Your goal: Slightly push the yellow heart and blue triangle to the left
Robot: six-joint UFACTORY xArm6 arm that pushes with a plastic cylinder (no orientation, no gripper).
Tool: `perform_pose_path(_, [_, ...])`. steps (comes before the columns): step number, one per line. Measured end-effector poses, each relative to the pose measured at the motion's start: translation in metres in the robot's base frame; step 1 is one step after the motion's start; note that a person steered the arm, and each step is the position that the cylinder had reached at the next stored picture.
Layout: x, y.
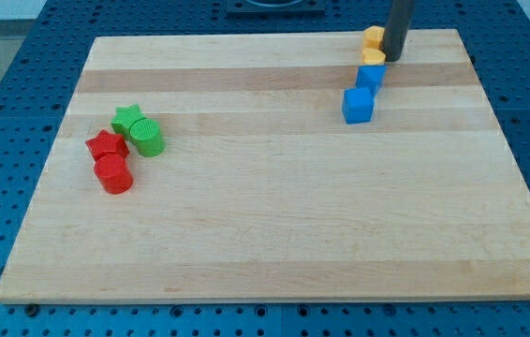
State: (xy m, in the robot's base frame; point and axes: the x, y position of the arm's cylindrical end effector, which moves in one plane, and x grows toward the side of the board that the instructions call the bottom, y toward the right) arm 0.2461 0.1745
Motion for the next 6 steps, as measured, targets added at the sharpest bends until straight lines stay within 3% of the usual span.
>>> perform_pose_path(2, [0.046,0.024])
perform_pose_path(4, [0.05,-0.035])
perform_pose_path(6, [0.064,-0.013])
